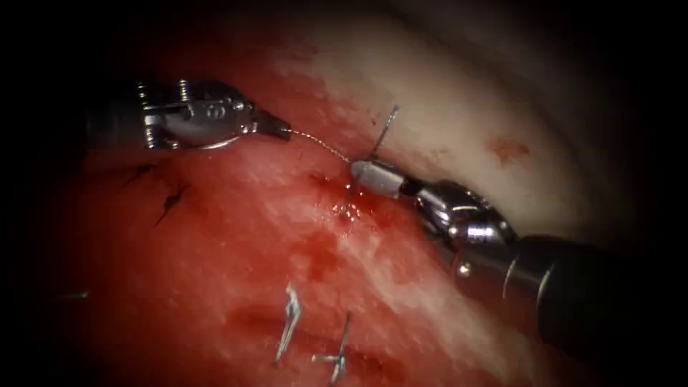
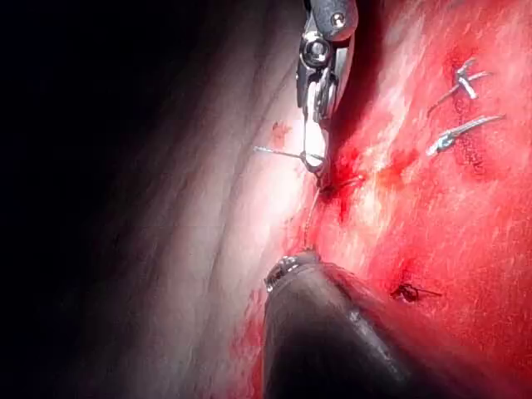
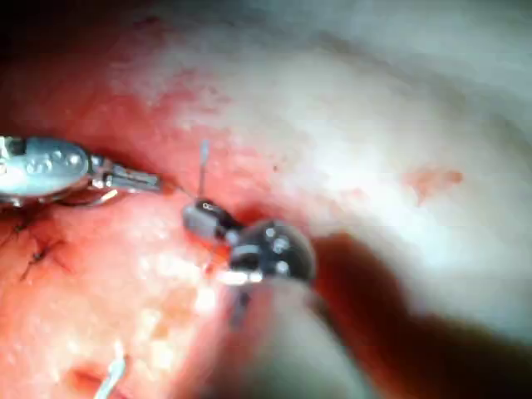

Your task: Wound Closure

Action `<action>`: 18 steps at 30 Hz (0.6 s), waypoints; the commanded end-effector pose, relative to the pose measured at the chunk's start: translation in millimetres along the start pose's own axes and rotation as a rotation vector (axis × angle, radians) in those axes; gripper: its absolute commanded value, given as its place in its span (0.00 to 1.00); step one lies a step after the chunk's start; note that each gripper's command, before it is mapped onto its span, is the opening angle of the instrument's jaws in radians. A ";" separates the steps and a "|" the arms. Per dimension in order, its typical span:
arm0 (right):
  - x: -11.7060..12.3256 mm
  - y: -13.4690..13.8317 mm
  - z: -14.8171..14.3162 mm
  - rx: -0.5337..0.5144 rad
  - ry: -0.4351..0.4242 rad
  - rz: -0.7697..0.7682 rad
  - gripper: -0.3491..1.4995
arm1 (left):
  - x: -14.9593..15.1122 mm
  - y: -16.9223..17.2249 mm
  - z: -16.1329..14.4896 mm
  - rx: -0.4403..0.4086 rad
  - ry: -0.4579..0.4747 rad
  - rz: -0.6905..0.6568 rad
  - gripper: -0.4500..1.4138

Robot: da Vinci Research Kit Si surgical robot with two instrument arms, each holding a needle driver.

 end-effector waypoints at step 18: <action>-2.6 0.0 -1.1 0.263 -0.258 -0.387 0.00 | 0.7 -7.7 2.9 0.012 -0.007 -0.033 0.00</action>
